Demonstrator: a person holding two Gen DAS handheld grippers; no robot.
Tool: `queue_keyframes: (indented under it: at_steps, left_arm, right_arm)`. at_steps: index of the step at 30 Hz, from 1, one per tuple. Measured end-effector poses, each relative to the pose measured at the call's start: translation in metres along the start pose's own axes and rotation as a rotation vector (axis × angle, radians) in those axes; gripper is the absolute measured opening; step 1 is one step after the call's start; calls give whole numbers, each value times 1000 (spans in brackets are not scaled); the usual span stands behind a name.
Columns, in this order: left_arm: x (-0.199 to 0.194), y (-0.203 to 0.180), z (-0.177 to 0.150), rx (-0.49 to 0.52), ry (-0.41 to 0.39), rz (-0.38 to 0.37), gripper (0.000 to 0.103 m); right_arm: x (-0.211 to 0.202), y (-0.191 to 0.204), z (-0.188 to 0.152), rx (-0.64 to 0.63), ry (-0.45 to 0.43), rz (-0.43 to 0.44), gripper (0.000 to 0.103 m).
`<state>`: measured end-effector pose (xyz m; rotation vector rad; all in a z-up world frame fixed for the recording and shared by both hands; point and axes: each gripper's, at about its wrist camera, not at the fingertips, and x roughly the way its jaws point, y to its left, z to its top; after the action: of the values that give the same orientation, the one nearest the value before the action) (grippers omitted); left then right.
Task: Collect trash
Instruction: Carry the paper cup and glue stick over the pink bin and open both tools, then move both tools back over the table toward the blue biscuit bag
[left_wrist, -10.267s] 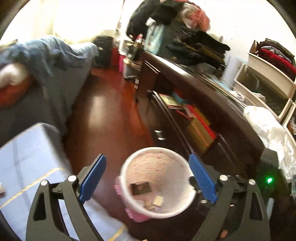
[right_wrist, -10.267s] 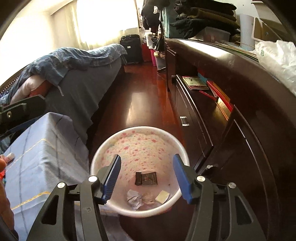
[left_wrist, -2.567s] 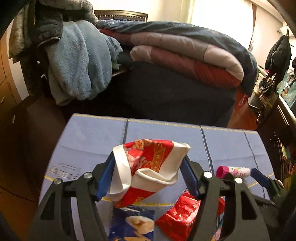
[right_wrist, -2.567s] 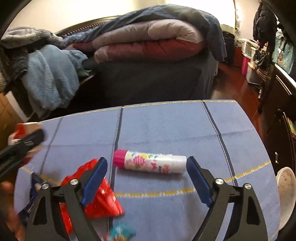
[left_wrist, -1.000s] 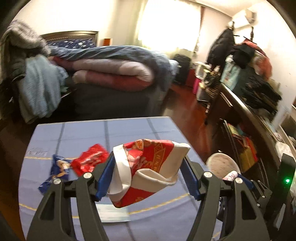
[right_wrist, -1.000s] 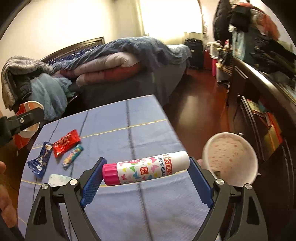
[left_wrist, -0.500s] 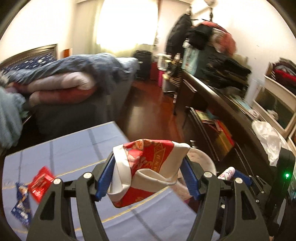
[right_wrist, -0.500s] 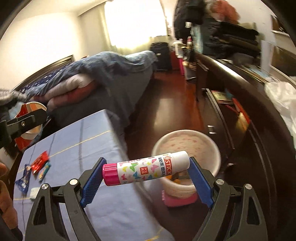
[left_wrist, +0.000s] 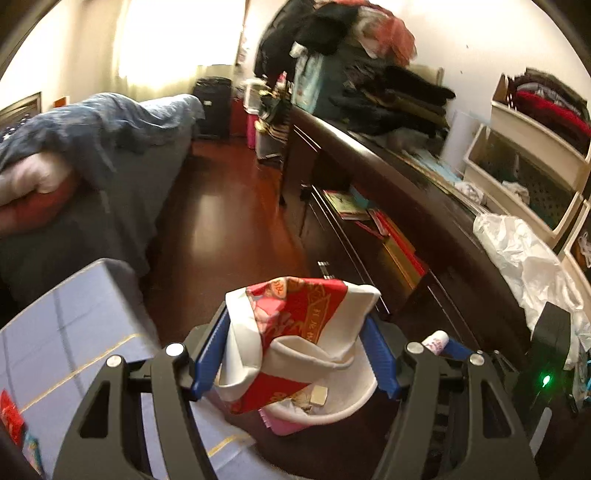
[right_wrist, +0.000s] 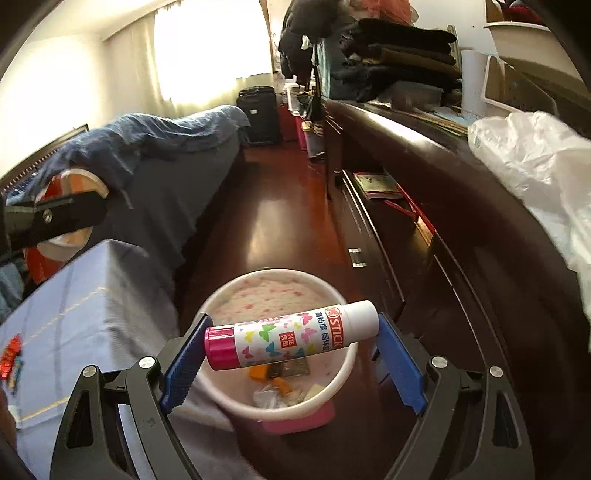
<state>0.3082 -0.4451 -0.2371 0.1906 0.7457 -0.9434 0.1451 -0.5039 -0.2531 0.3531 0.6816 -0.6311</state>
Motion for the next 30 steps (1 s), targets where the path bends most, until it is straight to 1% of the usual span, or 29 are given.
queue_keyframes:
  at_steps: [5,9,10,11,12,15,17,20,24,25,28,30]
  left_arm:
    - [44,-12,6,36,26,19,67]
    - [70,-13,8,40,65,3,69]
    - [73,-13,8,43,68,5,71]
    - [77,-14,9,46,71,10,76]
    - [80,-13,10,45,71,18,78]
    - [83,-7,13,33,65,24,81]
    - [82,-3,15,22,62,20,87]
    - [73,3,16,13,49,23,87]
    - [50,14,12,9,28,59,89]
    - [44,18,10,6,26,72,90]
    - [19,33,-1,-4,12,137,91]
    - [1,46,-10,-9,11,207,91]
  right_arm:
    - [31,-6,2,-4,23,-20,88]
    - [44,-8,4,-12,22,-28,88]
    - [47,-8,5,-13,22,-30,88]
    - [49,-7,5,-14,23,-30,88]
    - [51,-6,5,-17,26,-30,88]
    - [60,-5,6,-23,38,-39,88]
    - [62,-3,6,-35,38,-45,88]
    - [61,1,5,-49,39,-53,89]
    - [50,9,2,-54,44,-42,90]
    - [44,12,1,-52,46,-31,92]
    - [29,24,-1,-54,58,10,93]
    - [20,34,-2,-66,61,37,93]
